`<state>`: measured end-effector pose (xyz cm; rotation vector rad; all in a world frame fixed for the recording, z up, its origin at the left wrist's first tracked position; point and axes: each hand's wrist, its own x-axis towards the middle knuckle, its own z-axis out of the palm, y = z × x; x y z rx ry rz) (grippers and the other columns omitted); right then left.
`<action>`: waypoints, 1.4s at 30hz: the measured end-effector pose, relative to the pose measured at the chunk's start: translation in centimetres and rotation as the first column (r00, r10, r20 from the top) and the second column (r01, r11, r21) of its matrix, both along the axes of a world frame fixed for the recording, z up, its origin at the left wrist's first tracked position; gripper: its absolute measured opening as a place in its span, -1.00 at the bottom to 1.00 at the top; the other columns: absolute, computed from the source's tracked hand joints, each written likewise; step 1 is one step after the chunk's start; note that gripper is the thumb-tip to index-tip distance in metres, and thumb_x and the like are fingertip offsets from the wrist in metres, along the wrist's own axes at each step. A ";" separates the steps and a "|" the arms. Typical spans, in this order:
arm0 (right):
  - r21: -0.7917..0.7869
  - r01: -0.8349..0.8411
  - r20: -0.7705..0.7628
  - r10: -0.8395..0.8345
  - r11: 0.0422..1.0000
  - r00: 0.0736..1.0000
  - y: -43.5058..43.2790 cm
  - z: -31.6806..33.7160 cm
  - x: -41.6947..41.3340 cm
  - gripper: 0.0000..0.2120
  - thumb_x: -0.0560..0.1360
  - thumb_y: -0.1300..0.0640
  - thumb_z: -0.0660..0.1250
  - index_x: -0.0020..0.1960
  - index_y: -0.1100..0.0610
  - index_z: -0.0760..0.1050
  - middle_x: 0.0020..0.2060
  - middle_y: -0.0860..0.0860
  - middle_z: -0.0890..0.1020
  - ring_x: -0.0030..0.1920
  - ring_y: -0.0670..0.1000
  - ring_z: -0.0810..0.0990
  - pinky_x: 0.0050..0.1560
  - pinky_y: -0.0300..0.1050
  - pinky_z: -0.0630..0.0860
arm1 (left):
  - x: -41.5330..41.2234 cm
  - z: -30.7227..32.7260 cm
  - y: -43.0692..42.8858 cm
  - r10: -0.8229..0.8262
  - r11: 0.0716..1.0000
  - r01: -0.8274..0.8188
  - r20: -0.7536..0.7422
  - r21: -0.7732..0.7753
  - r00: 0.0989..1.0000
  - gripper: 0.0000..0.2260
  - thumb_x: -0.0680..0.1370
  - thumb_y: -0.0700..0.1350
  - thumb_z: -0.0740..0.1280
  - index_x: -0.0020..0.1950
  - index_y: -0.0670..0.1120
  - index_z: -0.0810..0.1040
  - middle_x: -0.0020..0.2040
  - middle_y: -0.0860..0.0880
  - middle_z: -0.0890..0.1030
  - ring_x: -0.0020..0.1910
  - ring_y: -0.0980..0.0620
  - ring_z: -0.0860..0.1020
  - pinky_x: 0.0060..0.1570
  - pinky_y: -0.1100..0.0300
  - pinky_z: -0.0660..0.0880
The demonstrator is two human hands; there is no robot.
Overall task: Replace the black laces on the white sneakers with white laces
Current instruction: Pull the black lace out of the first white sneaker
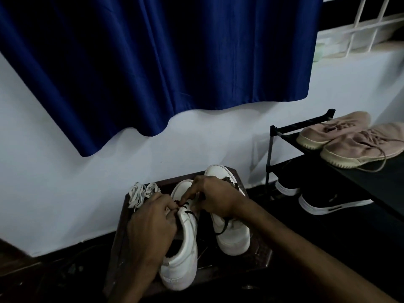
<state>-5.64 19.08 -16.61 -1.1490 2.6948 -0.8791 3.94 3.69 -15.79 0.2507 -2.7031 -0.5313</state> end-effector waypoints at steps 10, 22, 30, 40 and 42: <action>0.036 0.043 0.015 -0.043 0.998 0.999 0.0 0.0 0.1 -0.66 0.44 0.19 0.39 0.12 -0.16 0.63 -0.04 -0.07 0.59 0.02 -0.06 0.55 -0.21 -0.18 0.39 | -0.8 0.8 -2.1 -0.212 0.849 0.126 0.112 0.513 0.971 -0.79 0.51 -0.14 0.24 -0.13 0.10 0.64 -0.09 0.17 0.68 -0.02 0.20 0.60 0.07 0.20 0.47; 0.047 -0.024 0.165 0.016 0.999 0.986 -0.6 0.3 -1.2 -0.76 0.41 0.05 0.49 0.08 -0.10 0.66 -0.23 -0.09 0.58 -0.19 -0.09 0.54 -0.11 -0.11 0.53 | -3.0 4.2 -3.8 -0.272 0.918 0.366 0.428 -0.155 0.862 -0.87 0.53 0.12 0.35 -0.19 0.15 0.60 -0.12 0.17 0.52 -0.13 0.23 0.49 -0.08 0.14 0.45; 0.070 -0.029 0.192 0.015 0.997 0.981 -1.0 0.4 -1.7 -0.75 0.41 -0.04 0.50 0.08 -0.07 0.66 -0.37 -0.17 0.49 -0.22 -0.12 0.52 -0.07 -0.19 0.49 | -3.7 -0.4 -8.6 -0.027 0.911 -0.062 0.209 0.409 0.978 -0.83 0.59 -0.13 0.32 -0.19 -0.02 0.63 -0.30 0.00 0.56 -0.27 -0.08 0.52 -0.22 0.09 0.45; 0.066 0.000 0.134 -0.009 0.998 0.991 -1.0 -0.2 -1.4 -0.72 0.39 -0.11 0.48 0.10 -0.13 0.64 -0.32 -0.17 0.51 -0.18 -0.15 0.49 -0.03 -0.11 0.56 | -2.9 2.7 -3.0 -0.381 0.899 0.432 0.348 -0.078 0.856 -0.87 0.55 -0.02 0.36 0.02 0.20 0.64 0.13 0.28 0.48 0.12 0.27 0.45 0.13 0.17 0.45; 0.064 -0.002 0.132 -0.006 0.998 0.991 -0.9 0.0 -1.4 -0.72 0.40 -0.10 0.48 0.11 -0.12 0.64 -0.30 -0.17 0.51 -0.18 -0.15 0.49 -0.06 -0.14 0.54 | -2.9 2.8 -2.8 -0.327 0.905 0.391 0.315 -0.166 0.891 -0.87 0.53 -0.03 0.38 0.02 0.19 0.63 0.14 0.28 0.46 0.13 0.22 0.45 0.15 0.13 0.43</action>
